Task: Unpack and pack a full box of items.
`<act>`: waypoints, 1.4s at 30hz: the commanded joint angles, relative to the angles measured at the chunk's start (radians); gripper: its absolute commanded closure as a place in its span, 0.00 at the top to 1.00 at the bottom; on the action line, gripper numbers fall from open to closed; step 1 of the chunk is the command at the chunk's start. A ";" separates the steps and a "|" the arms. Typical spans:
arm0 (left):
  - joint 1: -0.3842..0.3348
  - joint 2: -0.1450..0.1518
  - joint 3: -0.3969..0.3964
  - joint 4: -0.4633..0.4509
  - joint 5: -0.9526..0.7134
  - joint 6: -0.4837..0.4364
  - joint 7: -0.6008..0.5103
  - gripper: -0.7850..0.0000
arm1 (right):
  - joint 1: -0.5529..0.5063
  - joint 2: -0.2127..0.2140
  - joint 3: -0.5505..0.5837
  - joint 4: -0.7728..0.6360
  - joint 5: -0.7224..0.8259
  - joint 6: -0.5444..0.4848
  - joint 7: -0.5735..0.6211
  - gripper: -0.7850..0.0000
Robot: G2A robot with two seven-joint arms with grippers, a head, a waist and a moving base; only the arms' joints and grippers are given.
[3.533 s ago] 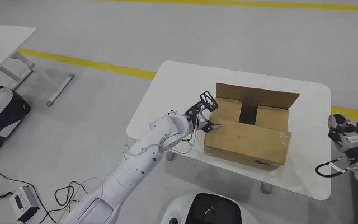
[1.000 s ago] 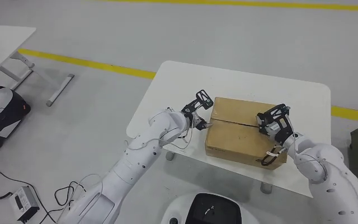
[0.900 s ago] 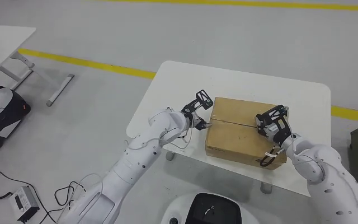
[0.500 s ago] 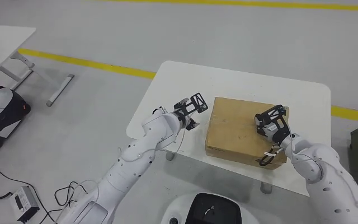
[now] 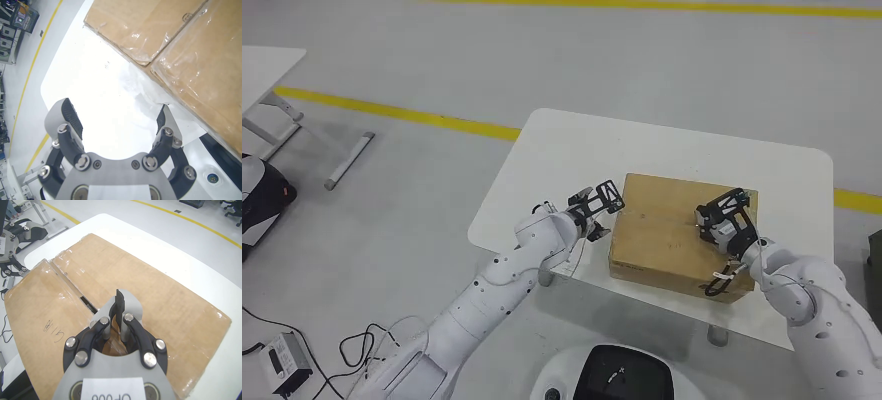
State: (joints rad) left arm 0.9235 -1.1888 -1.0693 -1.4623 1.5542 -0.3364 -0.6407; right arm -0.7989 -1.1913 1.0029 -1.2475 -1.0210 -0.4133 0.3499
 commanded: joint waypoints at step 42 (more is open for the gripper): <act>0.017 -0.013 -0.068 -0.006 0.072 0.071 0.171 0.07 | 0.016 -0.021 0.009 0.036 -0.022 -0.009 0.022 0.00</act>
State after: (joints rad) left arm 0.9370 -1.2026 -1.1333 -1.4602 1.6224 -0.2677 -0.4685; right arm -0.7833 -1.2111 1.0140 -1.2120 -1.0433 -0.4229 0.3716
